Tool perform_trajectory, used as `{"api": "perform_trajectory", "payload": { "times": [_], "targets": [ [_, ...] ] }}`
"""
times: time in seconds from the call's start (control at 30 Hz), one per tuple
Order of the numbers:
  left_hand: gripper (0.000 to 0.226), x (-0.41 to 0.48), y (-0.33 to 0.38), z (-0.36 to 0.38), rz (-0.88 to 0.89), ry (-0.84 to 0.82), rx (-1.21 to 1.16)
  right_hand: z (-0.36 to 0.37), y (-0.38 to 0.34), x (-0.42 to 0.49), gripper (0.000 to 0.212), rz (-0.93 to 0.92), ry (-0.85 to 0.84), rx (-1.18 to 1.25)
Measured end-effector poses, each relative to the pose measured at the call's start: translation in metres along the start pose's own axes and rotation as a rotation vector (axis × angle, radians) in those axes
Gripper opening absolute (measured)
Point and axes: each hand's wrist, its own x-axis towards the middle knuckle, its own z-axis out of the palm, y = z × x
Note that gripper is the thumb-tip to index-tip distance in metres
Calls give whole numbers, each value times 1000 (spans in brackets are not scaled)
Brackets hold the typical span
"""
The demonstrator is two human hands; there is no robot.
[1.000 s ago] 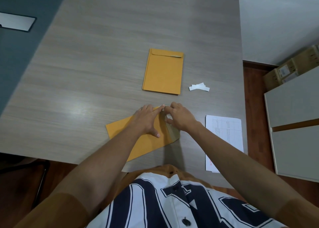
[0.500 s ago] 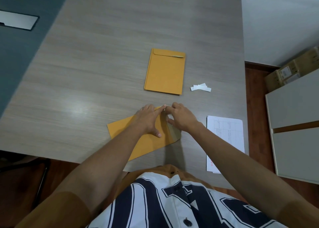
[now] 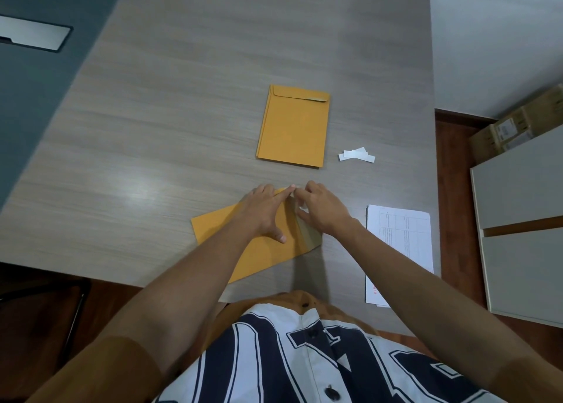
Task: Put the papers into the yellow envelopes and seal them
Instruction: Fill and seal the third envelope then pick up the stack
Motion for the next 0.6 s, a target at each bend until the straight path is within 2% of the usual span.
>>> {"api": "perform_trajectory", "payload": {
  "times": [0.17,0.6],
  "targets": [
    [134,0,0,0,-6,-2,-14,2,1,-2,33,6,9,35],
    [133,0,0,-1,-8,-12,5,1,2,2,28,-15,20,50]
  ]
}}
